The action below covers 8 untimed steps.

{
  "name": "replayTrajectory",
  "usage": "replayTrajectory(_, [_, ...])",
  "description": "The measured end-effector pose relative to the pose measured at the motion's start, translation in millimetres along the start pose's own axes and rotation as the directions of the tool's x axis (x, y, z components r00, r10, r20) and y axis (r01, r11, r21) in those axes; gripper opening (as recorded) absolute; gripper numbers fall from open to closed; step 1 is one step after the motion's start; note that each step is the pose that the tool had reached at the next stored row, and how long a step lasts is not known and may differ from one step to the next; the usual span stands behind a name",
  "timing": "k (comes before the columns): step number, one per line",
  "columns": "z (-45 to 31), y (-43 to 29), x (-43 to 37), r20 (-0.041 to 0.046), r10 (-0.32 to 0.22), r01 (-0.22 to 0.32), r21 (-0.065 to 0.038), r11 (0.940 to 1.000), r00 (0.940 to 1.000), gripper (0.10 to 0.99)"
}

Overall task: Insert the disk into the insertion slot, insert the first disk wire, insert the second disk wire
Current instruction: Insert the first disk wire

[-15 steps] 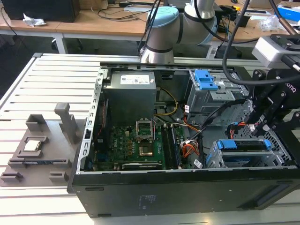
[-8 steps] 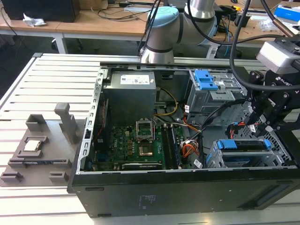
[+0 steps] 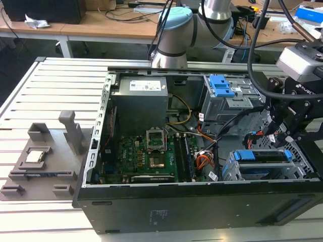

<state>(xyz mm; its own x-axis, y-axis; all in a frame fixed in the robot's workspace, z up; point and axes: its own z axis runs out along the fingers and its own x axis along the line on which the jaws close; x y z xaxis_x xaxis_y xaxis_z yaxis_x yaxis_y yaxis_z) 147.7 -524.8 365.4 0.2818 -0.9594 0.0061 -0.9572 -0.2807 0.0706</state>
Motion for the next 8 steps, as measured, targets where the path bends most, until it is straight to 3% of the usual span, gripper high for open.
replayTrajectory(4, [1.4,-2.8,-1.2,-0.0012,-0.018,0.018,0.000,0.9998,0.9998,0.361])
replayTrajectory(8, [1.5,-12.1,-3.3,-0.0026,-0.030,0.030,0.000,0.9995,0.9995,0.361])
